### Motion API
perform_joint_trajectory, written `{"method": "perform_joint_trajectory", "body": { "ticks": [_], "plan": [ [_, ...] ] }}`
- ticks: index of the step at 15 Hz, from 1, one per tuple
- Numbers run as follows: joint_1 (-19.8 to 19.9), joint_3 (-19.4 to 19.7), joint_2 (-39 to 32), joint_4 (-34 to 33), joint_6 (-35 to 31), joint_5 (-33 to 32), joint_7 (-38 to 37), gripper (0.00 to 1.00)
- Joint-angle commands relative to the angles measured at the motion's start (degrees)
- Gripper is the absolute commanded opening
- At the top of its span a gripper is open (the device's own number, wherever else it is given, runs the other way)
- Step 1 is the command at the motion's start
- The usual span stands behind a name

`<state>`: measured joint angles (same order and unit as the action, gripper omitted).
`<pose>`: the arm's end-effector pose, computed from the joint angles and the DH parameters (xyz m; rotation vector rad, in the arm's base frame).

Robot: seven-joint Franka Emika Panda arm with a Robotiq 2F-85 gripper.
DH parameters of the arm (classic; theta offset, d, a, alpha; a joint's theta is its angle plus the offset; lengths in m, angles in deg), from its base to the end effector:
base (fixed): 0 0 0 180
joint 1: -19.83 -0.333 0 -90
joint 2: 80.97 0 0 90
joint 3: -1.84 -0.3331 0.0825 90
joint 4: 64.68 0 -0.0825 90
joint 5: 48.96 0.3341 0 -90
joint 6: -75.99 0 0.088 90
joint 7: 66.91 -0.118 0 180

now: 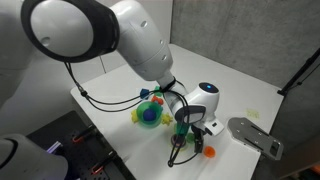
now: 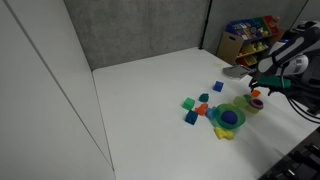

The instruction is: Put the small green bowl inside the purple bowl

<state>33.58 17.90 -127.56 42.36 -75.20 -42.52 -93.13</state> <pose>0.5331 -0.2954 0.1342 2.6303 -1.4268 -0.0163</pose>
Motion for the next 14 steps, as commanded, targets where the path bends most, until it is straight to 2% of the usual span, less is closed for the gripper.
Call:
{"method": "perform_joint_trajectory", "body": {
  "ticks": [1,8,9,10,12,14],
  "plan": [
    [0.29,0.04,-4.56,-4.68,-0.18,2.01,0.86,1.00],
    [0.06,-0.69,-8.86,-7.95,-0.01,3.43,1.03,1.00],
    [-0.13,-0.55,-9.34,-8.24,-0.11,3.39,0.89,0.98],
    [-0.24,-0.48,-9.62,-8.43,-0.09,3.35,0.86,0.74],
    [-0.77,-0.01,-9.77,-8.65,0.51,3.22,0.32,0.71],
    [-1.65,0.78,-9.09,-8.13,0.92,3.06,-0.69,0.53]
  ]
}}
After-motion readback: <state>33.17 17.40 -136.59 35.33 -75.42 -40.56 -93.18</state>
